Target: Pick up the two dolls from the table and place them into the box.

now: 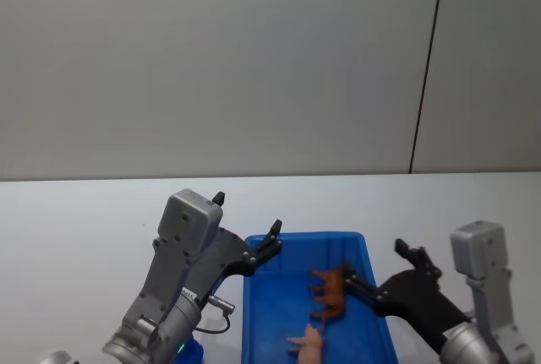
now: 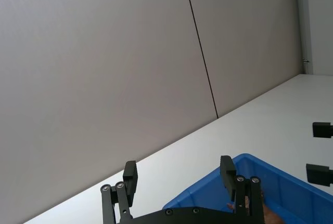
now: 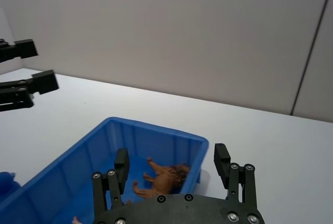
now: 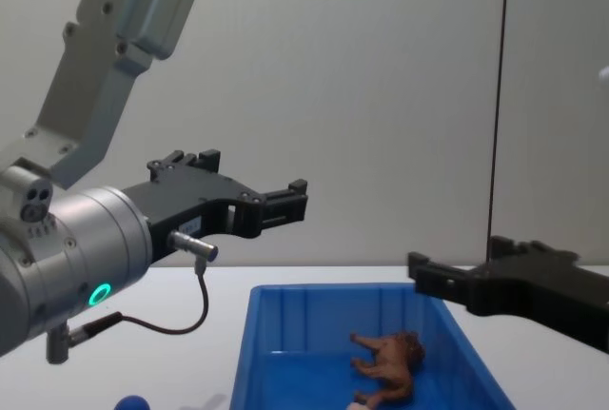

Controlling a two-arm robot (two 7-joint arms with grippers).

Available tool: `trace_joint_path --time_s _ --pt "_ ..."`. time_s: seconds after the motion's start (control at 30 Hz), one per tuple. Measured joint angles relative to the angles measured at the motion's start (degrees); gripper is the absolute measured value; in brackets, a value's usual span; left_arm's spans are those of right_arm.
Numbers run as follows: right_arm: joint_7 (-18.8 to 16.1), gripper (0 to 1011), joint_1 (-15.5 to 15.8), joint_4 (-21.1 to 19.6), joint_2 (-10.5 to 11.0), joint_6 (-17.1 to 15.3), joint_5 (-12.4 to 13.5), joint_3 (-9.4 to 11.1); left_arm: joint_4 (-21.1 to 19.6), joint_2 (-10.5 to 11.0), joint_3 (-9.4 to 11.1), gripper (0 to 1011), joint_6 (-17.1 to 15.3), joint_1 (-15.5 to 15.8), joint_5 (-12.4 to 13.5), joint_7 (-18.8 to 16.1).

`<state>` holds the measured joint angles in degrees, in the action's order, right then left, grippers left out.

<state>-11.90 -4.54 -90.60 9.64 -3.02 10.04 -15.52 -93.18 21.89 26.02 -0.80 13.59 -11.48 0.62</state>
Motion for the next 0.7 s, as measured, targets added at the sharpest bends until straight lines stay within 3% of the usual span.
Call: trace_joint_path --time_s 0.27,0.7 --pt "5.67 1001 3.00 -1.87 1.15 1.40 0.15 0.64 0.00 0.00 0.00 1001 0.00 0.00 0.00 0.00" --pt "10.00 1001 5.70 -3.49 2.26 2.65 0.67 1.22 -0.30 0.24 -0.20 1002 -0.78 -0.28 -0.25 0.04"
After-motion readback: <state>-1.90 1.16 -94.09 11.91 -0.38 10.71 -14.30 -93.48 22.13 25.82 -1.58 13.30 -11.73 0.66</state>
